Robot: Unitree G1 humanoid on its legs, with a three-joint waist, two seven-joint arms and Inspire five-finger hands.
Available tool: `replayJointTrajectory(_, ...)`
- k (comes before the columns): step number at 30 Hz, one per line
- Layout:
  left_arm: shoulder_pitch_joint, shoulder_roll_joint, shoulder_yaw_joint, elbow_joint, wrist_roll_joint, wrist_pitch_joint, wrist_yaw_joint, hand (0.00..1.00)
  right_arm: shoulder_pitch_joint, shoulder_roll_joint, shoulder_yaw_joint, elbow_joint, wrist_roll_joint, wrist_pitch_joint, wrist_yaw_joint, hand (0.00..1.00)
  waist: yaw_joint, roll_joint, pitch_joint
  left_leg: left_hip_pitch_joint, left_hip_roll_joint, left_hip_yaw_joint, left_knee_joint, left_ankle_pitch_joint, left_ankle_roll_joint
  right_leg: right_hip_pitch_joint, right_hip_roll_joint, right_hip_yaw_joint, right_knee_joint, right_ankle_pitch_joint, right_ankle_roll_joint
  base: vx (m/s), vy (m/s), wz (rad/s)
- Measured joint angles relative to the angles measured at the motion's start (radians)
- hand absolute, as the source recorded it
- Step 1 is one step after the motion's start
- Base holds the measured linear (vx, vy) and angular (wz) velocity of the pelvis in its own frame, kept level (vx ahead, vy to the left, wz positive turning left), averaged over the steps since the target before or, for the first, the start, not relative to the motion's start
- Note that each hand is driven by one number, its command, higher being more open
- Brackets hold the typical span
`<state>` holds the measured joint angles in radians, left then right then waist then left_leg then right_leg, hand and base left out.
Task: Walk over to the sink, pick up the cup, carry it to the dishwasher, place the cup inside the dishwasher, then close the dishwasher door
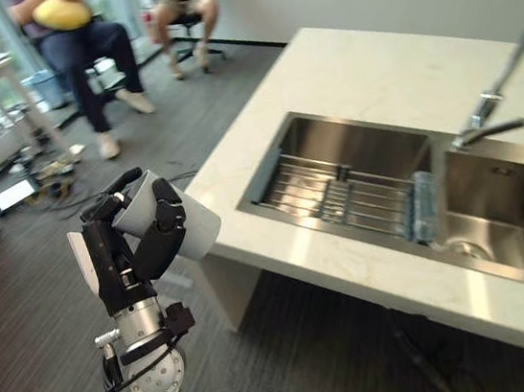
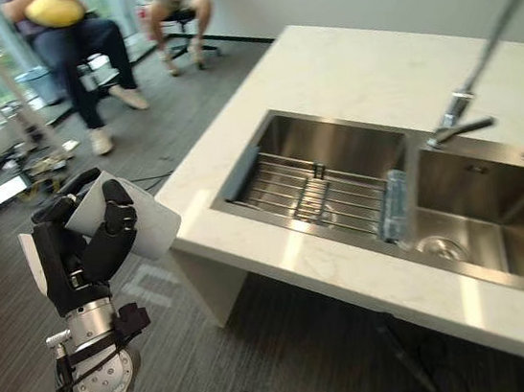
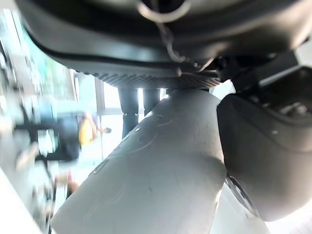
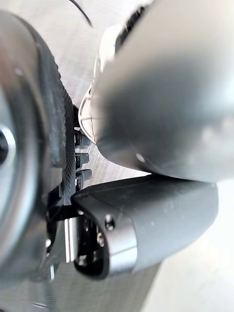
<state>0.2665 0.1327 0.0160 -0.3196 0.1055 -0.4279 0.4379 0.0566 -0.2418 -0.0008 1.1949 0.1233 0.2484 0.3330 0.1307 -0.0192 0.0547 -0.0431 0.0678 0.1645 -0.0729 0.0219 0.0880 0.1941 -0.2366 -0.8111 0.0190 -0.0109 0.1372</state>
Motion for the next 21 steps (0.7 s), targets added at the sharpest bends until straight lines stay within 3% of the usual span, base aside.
replayJointTrajectory(1, -0.002, -0.014, -0.006, -0.004, -0.006, -0.009, -0.006, 0.00, -0.002, -0.012, 0.011, -0.004, 0.000, -0.006, 0.005, 1.00, 0.003, 0.015, -0.003, -0.043, 0.024, 0.144, 0.072, 0.008, 0.078, 0.030, -0.008, -0.089, 0.026, -0.005, 0.009, 0.03, 0.164, 2.31)
replayJointTrajectory(2, -0.002, -0.030, -0.023, -0.010, -0.006, -0.020, -0.009, 0.00, -0.002, -0.020, 0.015, -0.009, 0.000, -0.007, 0.009, 1.00, 0.002, 0.032, -0.002, -0.064, 0.052, 0.269, 0.139, 0.046, 0.189, 0.070, -0.025, -0.165, 0.070, -0.007, 0.007, 0.05, 0.154, 2.59)
replayJointTrajectory(4, 0.001, -0.040, -0.043, -0.029, -0.008, -0.040, -0.013, 0.00, -0.001, -0.022, 0.027, -0.034, 0.000, -0.009, 0.010, 1.00, 0.009, 0.050, -0.009, -0.054, 0.047, 0.355, 0.128, 0.036, 0.179, 0.094, -0.059, -0.259, 0.165, -0.008, 0.007, 0.07, 0.158, 1.99)
replayJointTrajectory(5, -0.014, -0.039, -0.037, -0.062, -0.012, -0.062, -0.010, 0.00, -0.020, -0.013, 0.026, -0.059, 0.003, -0.022, 0.012, 1.00, -0.008, 0.058, 0.004, -0.042, 0.043, 0.386, 0.070, 0.026, 0.161, 0.089, -0.038, -0.273, 0.160, -0.094, 0.027, 0.00, 0.075, 2.09)
replayJointTrajectory(6, -0.047, -0.034, -0.024, -0.072, -0.011, -0.077, -0.010, 0.00, -0.039, -0.002, 0.027, -0.088, 0.006, -0.035, 0.015, 1.00, -0.026, 0.034, 0.017, -0.036, 0.015, 0.398, 0.028, 0.035, 0.153, 0.079, 0.007, -0.274, 0.076, -0.104, 0.010, -0.07, -0.005, 2.93)
replayJointTrajectory(7, -0.089, -0.041, -0.028, -0.055, -0.011, -0.080, -0.012, 0.00, -0.054, 0.003, 0.027, -0.115, 0.010, -0.045, 0.014, 1.00, -0.060, 0.031, 0.026, -0.028, -0.014, 0.389, -0.007, 0.083, 0.093, 0.106, 0.038, -0.285, 0.018, -0.053, 0.023, -0.07, -0.009, 2.56)
replayJointTrajectory(8, -0.088, -0.055, -0.038, -0.052, -0.009, -0.080, -0.014, 0.00, -0.062, 0.000, 0.028, -0.118, 0.009, -0.045, 0.014, 1.00, -0.055, 0.040, 0.027, -0.015, -0.013, 0.395, -0.014, 0.127, 0.028, 0.127, 0.035, -0.323, 0.039, -0.054, 0.033, 0.01, 0.095, 1.87)
replayJointTrajectory(9, -0.071, -0.069, -0.047, -0.049, -0.007, -0.078, -0.003, 0.00, -0.088, -0.001, 0.027, -0.113, 0.000, -0.043, 0.010, 1.00, -0.025, 0.054, 0.034, 0.008, -0.022, 0.392, -0.013, 0.145, -0.010, 0.143, -0.001, -0.334, 0.100, -0.057, 0.035, 0.06, 0.144, 0.62)
replayJointTrajectory(10, -0.062, -0.074, -0.048, -0.049, -0.007, -0.076, 0.003, 0.00, -0.093, 0.003, 0.028, -0.120, -0.003, -0.041, 0.011, 1.00, -0.012, 0.054, 0.034, 0.016, -0.027, 0.388, -0.013, 0.136, -0.007, 0.143, -0.018, -0.339, 0.134, -0.058, 0.034, 0.11, 0.221, 0.38)
replayJointTrajectory(12, -0.068, -0.067, -0.049, -0.057, -0.007, -0.050, 0.024, 0.00, -0.098, 0.031, 0.028, -0.172, -0.009, -0.043, 0.009, 1.00, -0.009, 0.053, 0.037, 0.023, -0.073, 0.338, -0.011, 0.105, 0.010, 0.150, -0.112, -0.344, 0.287, -0.057, 0.025, 0.11, 0.158, 0.60)
replayJointTrajectory(13, -0.075, -0.063, -0.054, -0.058, -0.006, -0.040, 0.023, 0.00, -0.099, 0.038, 0.027, -0.183, -0.009, -0.043, 0.008, 1.00, -0.013, 0.046, 0.044, 0.021, -0.086, 0.313, -0.009, 0.097, 0.019, 0.148, -0.135, -0.329, 0.334, -0.053, 0.004, 0.16, 0.095, 1.08)
replayJointTrajectory(14, -0.089, -0.060, -0.074, -0.058, -0.005, -0.022, 0.022, 0.00, -0.093, 0.052, 0.026, -0.186, -0.007, -0.043, -0.003, 1.00, -0.026, 0.050, 0.052, 0.019, -0.108, 0.253, -0.006, 0.082, 0.037, 0.132, -0.171, -0.244, 0.429, -0.029, -0.061, 0.19, 0.077, 1.55)
replayJointTrajectory(15, -0.103, -0.058, -0.098, -0.052, -0.006, -0.015, 0.021, 0.00, -0.080, 0.079, 0.016, -0.179, -0.003, -0.040, -0.028, 1.00, -0.043, 0.063, 0.057, 0.016, -0.115, 0.176, -0.006, 0.073, 0.033, 0.090, -0.140, -0.080, 0.460, -0.115, -0.075, 0.19, 0.046, 1.76)
replayJointTrajectory(16, -0.114, -0.056, -0.109, -0.037, -0.007, -0.017, 0.020, 0.00, -0.076, 0.095, 0.008, -0.180, 0.007, -0.038, -0.043, 1.00, -0.050, 0.064, 0.064, 0.016, -0.118, 0.133, -0.006, 0.074, 0.034, 0.071, -0.101, 0.000, 0.447, -0.160, -0.064, 0.14, -0.025, 1.99)
replayJointTrajectory(17, -0.134, -0.047, -0.130, 0.014, -0.012, -0.018, 0.012, 0.00, -0.051, 0.116, 0.008, -0.178, 0.051, -0.026, -0.077, 1.00, -0.053, 0.064, 0.065, 0.018, -0.124, 0.056, -0.004, 0.076, 0.035, 0.032, -0.021, 0.152, 0.399, -0.219, -0.057, 0.12, -0.032, 1.60)
replayJointTrajectory(18, -0.137, -0.046, -0.135, 0.040, -0.012, -0.018, 0.009, 0.00, -0.044, 0.122, 0.006, -0.183, 0.077, -0.028, -0.095, 1.00, -0.052, 0.065, 0.065, 0.022, -0.126, 0.027, -0.002, 0.076, 0.036, 0.018, 0.015, 0.225, 0.361, -0.237, -0.056, 0.17, -0.031, 1.80)
replayJointTrajectory(19, -0.135, -0.044, -0.145, 0.090, -0.028, -0.018, 0.009, 0.00, -0.042, 0.123, 0.004, -0.190, 0.111, -0.037, -0.119, 1.00, -0.055, 0.064, 0.065, 0.030, -0.135, -0.030, 0.005, 0.080, 0.041, -0.008, 0.083, 0.373, 0.267, -0.259, -0.043, 0.19, -0.026, 1.58)
replayJointTrajectory(20, -0.134, -0.036, -0.155, 0.134, -0.040, -0.017, 0.009, 0.00, -0.045, 0.122, -0.014, -0.192, 0.132, -0.046, -0.137, 1.00, -0.061, 0.065, 0.065, 0.046, -0.149, -0.083, 0.005, 0.080, 0.041, -0.027, 0.120, 0.498, 0.203, -0.262, -0.039, 0.19, -0.025, 1.48)
replayJointTrajectory(21, -0.134, -0.033, -0.161, 0.153, -0.040, -0.018, 0.009, 0.00, -0.046, 0.122, -0.023, -0.193, 0.134, -0.052, -0.144, 1.00, -0.061, 0.065, 0.065, 0.052, -0.155, -0.106, 0.004, 0.080, 0.041, -0.040, 0.130, 0.548, 0.186, -0.262, -0.039, 0.18, -0.023, 1.28)
